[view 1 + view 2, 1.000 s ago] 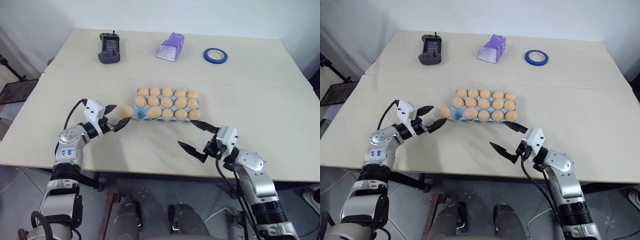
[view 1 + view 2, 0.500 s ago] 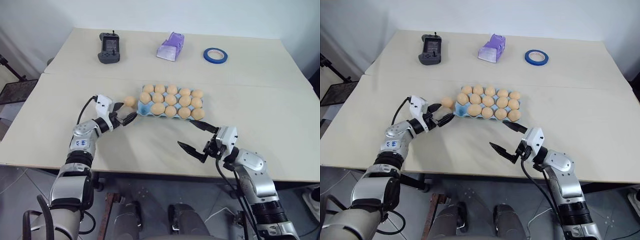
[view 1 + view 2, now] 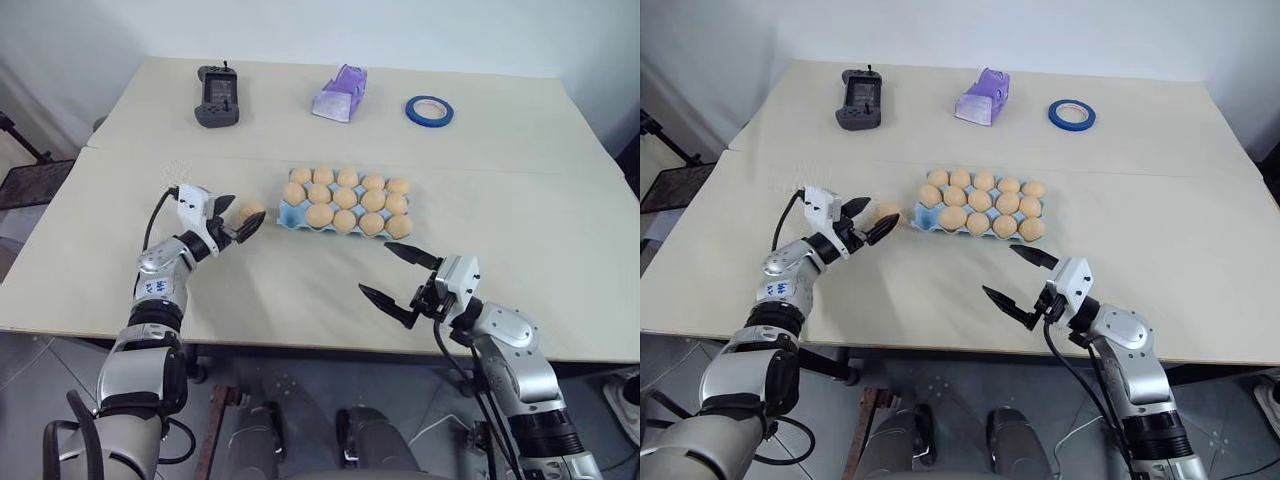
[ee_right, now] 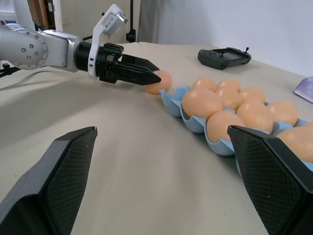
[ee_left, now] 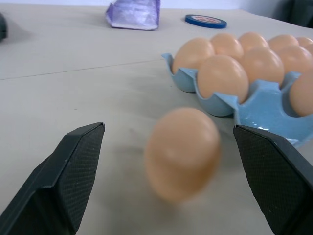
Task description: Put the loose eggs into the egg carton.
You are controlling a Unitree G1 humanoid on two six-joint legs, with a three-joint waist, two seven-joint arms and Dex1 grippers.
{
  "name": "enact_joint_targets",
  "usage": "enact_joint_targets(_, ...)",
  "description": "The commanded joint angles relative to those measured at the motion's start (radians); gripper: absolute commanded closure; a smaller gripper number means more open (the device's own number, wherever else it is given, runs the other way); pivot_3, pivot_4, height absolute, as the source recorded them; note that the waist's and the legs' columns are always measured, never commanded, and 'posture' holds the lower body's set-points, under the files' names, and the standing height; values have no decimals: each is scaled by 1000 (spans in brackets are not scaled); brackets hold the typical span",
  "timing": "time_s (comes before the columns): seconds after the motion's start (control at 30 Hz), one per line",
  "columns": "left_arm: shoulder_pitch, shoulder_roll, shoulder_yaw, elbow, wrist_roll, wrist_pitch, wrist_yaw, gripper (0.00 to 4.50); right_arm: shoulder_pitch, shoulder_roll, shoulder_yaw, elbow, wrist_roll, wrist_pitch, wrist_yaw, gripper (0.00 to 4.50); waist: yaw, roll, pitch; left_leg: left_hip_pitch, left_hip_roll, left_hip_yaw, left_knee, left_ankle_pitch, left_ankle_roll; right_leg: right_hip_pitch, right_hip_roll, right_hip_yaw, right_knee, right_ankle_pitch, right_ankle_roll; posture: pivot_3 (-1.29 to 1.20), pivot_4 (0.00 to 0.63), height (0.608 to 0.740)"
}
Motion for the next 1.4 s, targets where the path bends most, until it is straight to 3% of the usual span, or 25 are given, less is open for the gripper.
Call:
enact_joint_targets(0.03,-69,-18,-12,27,23,-16,47,10,-15,3,-12,-37,11,-8,-5,0,4,0,0,0,0,0,0,0,0,0,0,0,0,0,0,0,150,740)
enact_joint_targets(0.57,-220,-72,-17,248,97,61,287,10,4,-13,-33,-60,11,-5,-22,0,1,-1,1,0,0,0,1,1,-1,0,1,0,0,0,1,0,150,740)
enact_joint_targets(0.7,-232,-80,-13,260,105,83,307,882,16,-13,-36,-66,8,-9,-33,0,2,-1,1,0,0,0,2,1,-1,0,1,0,0,0,1,0,150,740)
enact_joint_targets(0.83,-232,-84,-9,262,107,78,304,2198,25,-10,-34,-71,4,-13,-43,0,2,-1,1,0,0,0,2,2,-3,0,1,0,0,0,1,0,150,740)
enact_joint_targets(0.93,-225,-82,-5,260,108,70,300,2757,29,-8,-31,-72,3,-16,-48,0,2,-1,1,0,0,0,2,2,-3,0,1,0,0,0,1,0,150,740)
enact_joint_targets(1.03,-218,-76,15,243,84,25,252,3001,29,-8,-29,-72,3,-16,-50,0,2,-1,1,0,0,0,2,2,-3,0,1,0,1,0,1,0,150,740)
enact_joint_targets(1.27,-195,-75,-3,155,60,-65,-60,3001,21,-7,-27,-62,3,-19,-50,0,2,-2,1,0,0,1,1,2,-4,0,1,-2,0,0,1,0,150,740)
enact_joint_targets(1.4,-170,-81,-35,116,77,-91,-136,3001,11,-4,-22,-52,0,-22,-48,0,0,-2,1,0,0,2,1,2,-4,0,1,-1,0,0,1,0,150,740)
